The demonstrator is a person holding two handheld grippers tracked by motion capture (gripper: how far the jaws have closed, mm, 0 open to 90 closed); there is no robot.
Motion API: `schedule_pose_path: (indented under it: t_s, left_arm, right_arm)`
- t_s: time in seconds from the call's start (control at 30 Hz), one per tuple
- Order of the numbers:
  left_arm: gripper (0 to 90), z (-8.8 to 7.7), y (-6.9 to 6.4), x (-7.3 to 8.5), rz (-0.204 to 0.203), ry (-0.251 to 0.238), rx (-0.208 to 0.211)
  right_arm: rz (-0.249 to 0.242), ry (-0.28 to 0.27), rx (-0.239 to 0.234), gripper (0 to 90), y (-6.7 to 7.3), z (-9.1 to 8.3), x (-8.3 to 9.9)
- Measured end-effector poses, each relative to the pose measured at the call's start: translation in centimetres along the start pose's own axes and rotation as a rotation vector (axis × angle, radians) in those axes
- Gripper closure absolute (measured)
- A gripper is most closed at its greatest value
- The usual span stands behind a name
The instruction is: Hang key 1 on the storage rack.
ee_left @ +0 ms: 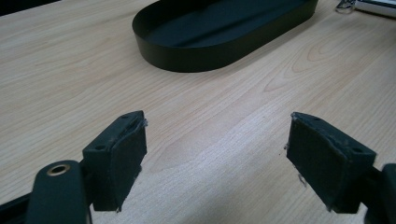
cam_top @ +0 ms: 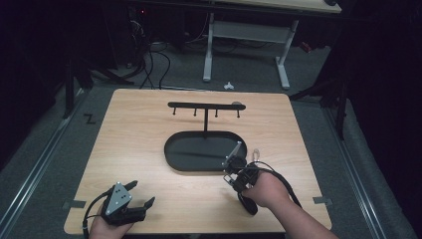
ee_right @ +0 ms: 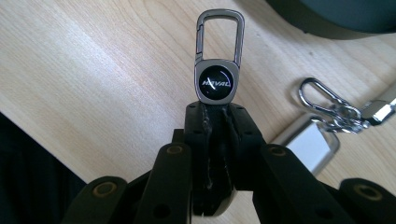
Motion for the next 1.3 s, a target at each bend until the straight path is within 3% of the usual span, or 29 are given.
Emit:
schedule_pose_path:
  t_s: [0.3, 0.97, 1.3]
  left_arm:
    - [20.5, 0.0, -0.1, 0.0, 0.002, 0.004, 0.002]
    - [20.7, -0.2, 0.5, 0.1, -0.005, 0.003, -0.023]
    - [20.6, -0.3, 0.7, 0.0, -0.010, -0.006, -0.029]
  right_arm:
    - [-0.017, -0.061, 0.000, 80.9, -0.1, -2.7, -0.3]
    - [-0.017, -0.151, 0.013, 80.9, -0.9, -6.1, -2.0]
    - [-0.016, -0.171, 0.027, 80.9, -1.4, -7.4, -2.9]
Point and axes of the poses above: each handheld gripper's, and its own axes: z roughly forward along the jaws, x roughly out of its underside, y roughly to its left, the point moved 10 cm from there along z, roughly forward along the jaws, and after that the axes turned 7 degrees about -x, right-handed, at the moved point
